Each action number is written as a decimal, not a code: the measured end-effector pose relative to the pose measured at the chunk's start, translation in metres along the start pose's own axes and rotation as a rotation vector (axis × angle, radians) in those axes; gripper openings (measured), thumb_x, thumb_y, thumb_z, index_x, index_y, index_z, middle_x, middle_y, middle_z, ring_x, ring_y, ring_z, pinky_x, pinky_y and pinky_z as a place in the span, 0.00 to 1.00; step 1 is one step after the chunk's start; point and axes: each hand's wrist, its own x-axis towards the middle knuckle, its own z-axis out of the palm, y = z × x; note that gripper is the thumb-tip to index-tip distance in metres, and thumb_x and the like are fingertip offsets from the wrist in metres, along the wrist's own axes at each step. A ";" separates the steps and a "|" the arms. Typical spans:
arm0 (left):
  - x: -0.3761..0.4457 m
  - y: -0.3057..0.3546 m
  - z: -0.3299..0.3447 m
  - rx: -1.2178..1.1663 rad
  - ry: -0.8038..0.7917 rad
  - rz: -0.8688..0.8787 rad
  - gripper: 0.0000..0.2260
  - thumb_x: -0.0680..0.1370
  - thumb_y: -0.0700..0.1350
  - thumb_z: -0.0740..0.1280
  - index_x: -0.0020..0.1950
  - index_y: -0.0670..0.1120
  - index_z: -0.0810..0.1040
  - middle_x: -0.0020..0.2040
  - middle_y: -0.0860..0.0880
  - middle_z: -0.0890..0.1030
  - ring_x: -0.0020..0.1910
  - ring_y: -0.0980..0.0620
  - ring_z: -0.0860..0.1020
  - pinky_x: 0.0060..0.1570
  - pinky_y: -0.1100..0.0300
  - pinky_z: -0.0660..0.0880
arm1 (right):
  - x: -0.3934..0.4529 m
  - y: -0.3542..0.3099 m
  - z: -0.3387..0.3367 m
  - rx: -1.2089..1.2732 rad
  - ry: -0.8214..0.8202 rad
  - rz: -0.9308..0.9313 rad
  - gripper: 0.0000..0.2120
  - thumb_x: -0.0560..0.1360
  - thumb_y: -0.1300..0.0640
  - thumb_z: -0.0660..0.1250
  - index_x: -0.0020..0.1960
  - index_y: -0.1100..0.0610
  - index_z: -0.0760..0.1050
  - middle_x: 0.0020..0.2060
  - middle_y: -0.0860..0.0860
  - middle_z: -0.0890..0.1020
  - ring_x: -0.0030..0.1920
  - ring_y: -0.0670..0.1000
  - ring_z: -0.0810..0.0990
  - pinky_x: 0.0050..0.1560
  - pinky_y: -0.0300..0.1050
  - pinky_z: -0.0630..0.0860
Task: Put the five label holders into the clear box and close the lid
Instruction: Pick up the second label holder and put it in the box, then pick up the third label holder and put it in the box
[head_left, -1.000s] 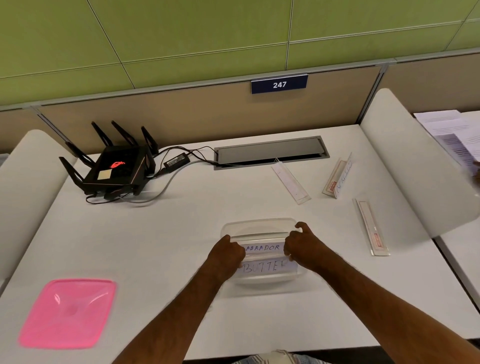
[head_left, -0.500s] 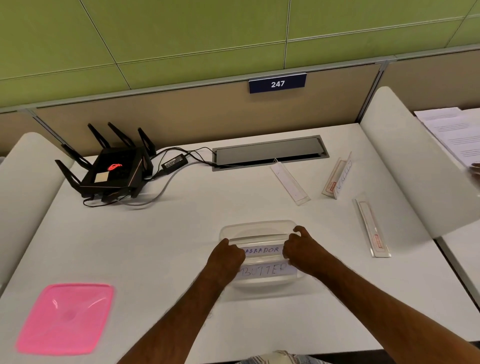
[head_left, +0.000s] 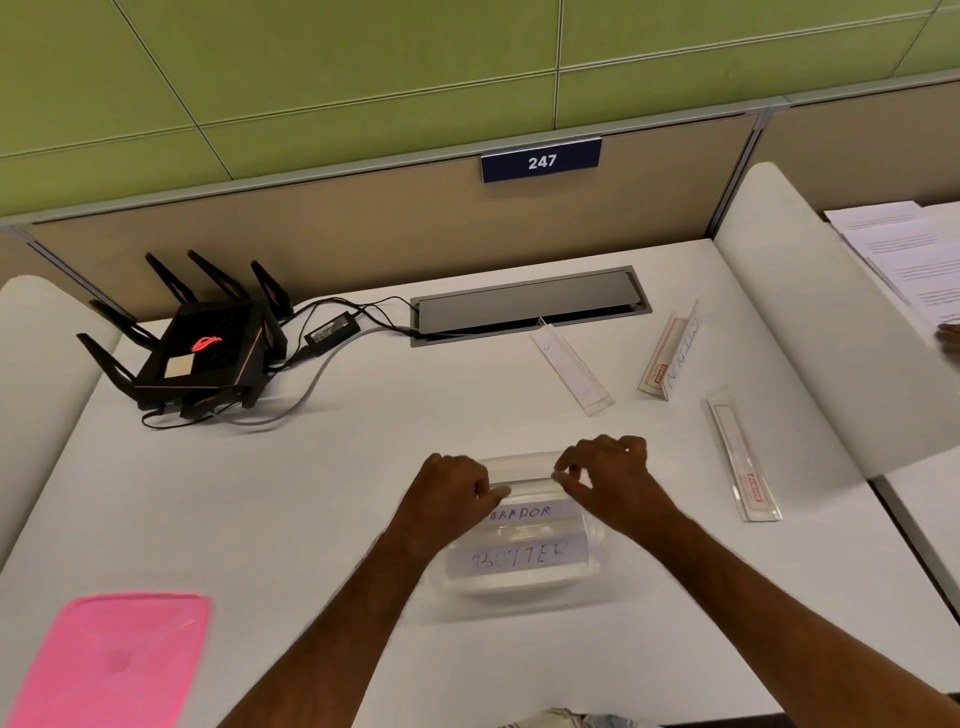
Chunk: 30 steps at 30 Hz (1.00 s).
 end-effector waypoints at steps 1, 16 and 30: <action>0.005 0.001 -0.003 -0.053 0.037 -0.017 0.18 0.76 0.59 0.71 0.32 0.49 0.77 0.28 0.56 0.72 0.28 0.56 0.70 0.38 0.68 0.62 | 0.004 0.003 -0.004 0.042 0.023 0.055 0.07 0.78 0.42 0.64 0.49 0.42 0.79 0.40 0.38 0.80 0.48 0.41 0.77 0.55 0.47 0.57; 0.116 -0.009 0.014 -0.379 0.019 -0.188 0.11 0.78 0.50 0.70 0.59 0.51 0.77 0.53 0.56 0.77 0.53 0.53 0.76 0.53 0.53 0.77 | 0.071 0.067 0.005 0.841 0.069 0.728 0.14 0.73 0.45 0.75 0.53 0.49 0.75 0.39 0.50 0.86 0.48 0.55 0.85 0.64 0.65 0.73; 0.239 0.000 0.040 -0.486 -0.144 -0.370 0.30 0.80 0.55 0.67 0.78 0.46 0.62 0.76 0.47 0.67 0.72 0.44 0.71 0.69 0.44 0.71 | 0.090 0.094 0.039 1.009 0.086 0.853 0.17 0.76 0.55 0.73 0.60 0.56 0.71 0.40 0.58 0.86 0.35 0.51 0.85 0.39 0.43 0.82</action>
